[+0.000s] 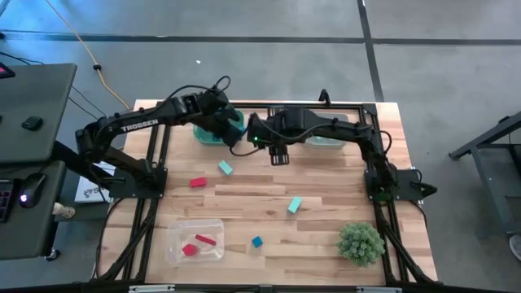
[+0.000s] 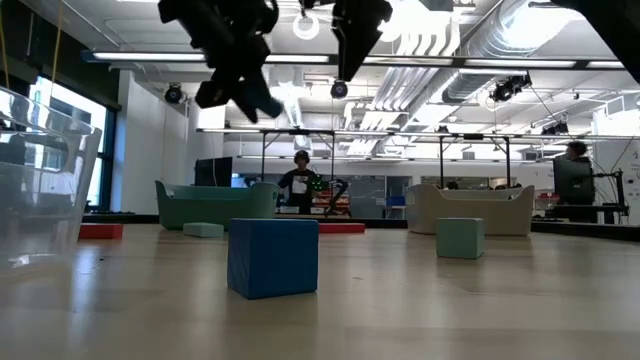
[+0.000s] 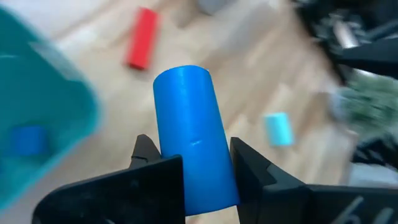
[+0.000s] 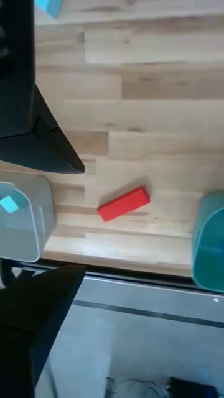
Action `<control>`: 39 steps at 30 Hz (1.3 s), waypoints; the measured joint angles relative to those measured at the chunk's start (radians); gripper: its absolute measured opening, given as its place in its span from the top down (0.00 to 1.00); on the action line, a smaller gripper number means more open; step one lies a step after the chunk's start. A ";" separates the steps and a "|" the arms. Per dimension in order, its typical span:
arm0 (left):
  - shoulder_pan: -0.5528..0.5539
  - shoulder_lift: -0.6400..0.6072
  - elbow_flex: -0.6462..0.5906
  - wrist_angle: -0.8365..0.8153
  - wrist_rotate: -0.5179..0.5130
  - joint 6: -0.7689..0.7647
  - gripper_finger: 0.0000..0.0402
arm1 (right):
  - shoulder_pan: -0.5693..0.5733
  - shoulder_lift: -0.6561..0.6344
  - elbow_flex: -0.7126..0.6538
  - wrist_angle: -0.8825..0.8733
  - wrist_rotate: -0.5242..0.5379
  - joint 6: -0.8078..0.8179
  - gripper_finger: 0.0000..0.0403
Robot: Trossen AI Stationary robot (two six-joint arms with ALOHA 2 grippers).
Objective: Sort & place blocks by color
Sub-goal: Put the blue block into the green bin
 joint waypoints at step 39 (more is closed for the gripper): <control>0.188 0.323 -0.001 -0.186 -0.265 0.139 0.86 | -0.185 0.000 0.000 0.105 -0.156 0.080 0.39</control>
